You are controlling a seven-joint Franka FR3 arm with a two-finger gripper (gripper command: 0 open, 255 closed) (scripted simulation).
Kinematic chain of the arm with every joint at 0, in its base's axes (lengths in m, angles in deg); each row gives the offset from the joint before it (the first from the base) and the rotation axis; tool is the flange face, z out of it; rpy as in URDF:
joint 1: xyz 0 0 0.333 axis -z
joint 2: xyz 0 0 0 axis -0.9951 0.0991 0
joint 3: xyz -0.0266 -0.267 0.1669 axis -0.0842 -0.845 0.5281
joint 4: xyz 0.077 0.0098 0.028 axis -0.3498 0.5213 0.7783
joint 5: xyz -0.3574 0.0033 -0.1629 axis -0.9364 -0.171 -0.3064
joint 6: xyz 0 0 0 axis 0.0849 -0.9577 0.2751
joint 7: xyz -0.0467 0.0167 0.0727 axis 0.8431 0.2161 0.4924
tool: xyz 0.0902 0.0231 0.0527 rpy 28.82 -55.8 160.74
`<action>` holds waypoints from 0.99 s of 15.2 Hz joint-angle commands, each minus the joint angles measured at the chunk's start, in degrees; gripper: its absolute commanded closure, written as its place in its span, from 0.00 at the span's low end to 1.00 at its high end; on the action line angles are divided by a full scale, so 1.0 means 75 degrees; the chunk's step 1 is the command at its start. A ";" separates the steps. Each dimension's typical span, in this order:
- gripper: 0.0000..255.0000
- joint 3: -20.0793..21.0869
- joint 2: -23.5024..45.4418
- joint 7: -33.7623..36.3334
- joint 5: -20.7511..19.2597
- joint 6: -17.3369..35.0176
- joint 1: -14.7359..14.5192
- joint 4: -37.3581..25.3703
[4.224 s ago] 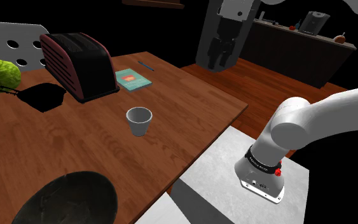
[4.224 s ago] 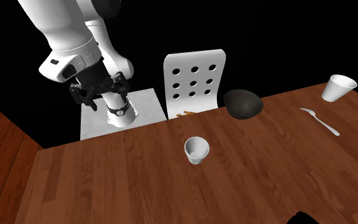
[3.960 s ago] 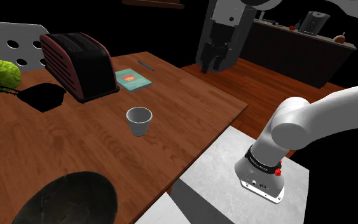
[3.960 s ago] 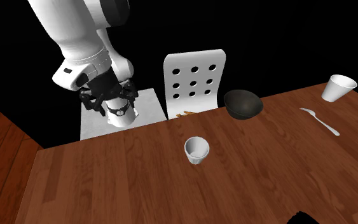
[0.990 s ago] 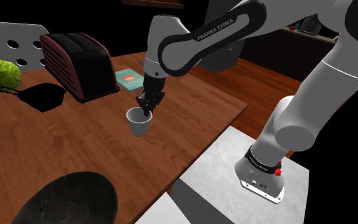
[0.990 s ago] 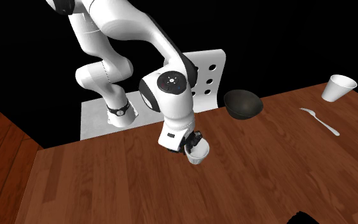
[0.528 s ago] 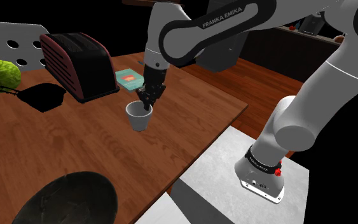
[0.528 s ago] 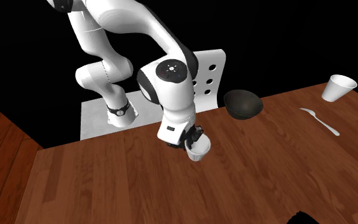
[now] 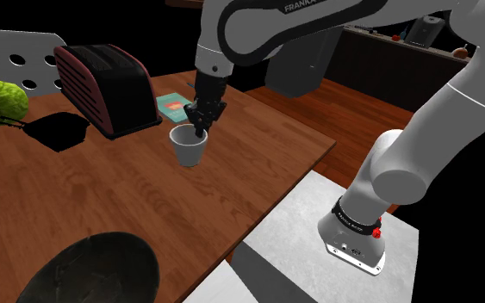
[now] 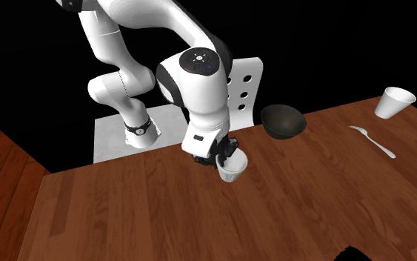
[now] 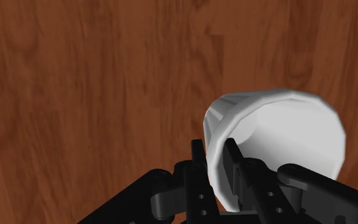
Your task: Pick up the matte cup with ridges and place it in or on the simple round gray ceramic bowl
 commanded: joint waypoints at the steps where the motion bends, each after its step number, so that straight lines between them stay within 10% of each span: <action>1: 1.00 -0.0024 -0.0096 0.0003 0.0000 -0.0233 0.0009 -0.0135; 15: 1.00 -0.0120 -0.0414 0.0142 -0.0056 -0.1678 0.0049 -0.1272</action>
